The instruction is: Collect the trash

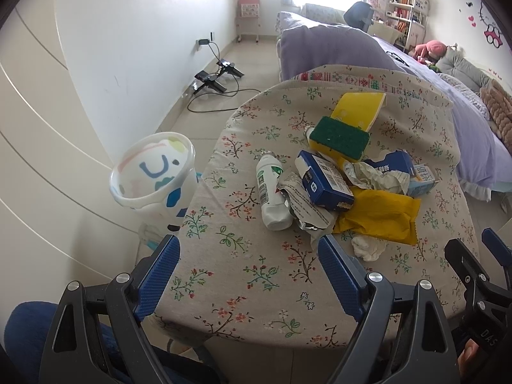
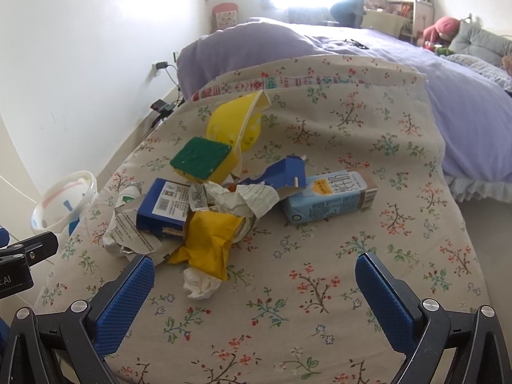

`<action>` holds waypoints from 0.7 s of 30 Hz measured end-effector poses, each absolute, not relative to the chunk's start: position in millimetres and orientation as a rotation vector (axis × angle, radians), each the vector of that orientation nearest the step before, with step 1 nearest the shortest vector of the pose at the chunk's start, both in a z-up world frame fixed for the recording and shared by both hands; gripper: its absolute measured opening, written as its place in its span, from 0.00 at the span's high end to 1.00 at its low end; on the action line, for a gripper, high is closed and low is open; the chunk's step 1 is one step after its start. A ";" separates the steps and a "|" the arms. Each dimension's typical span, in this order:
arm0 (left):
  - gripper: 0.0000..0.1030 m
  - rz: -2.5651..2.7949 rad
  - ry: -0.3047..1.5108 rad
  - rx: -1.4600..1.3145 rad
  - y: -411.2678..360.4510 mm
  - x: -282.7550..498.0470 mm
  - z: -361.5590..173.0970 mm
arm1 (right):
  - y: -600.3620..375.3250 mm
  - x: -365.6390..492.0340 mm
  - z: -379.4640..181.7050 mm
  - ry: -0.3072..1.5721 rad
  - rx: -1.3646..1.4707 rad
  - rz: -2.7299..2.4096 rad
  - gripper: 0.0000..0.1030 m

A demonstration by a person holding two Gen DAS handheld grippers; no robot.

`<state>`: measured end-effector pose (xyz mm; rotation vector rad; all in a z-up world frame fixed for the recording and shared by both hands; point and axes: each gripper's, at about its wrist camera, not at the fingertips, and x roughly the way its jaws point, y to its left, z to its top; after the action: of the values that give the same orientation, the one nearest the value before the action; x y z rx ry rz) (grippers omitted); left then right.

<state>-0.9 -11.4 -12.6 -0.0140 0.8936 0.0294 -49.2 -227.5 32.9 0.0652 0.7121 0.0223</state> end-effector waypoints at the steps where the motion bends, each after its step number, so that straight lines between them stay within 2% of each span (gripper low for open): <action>1: 0.12 0.029 0.894 -0.013 -11.6 -0.9 -12.8 | -227.3 -49.1 32.5 0.714 0.063 0.021 0.00; 21: 0.12 -0.004 0.949 -0.002 -18.5 11.8 -21.6 | -228.3 -40.1 25.9 0.769 0.083 0.037 0.00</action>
<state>11.8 -18.5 -21.6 -0.0024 0.9491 -0.0041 -40.1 -228.3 25.9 0.0834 0.7693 0.0367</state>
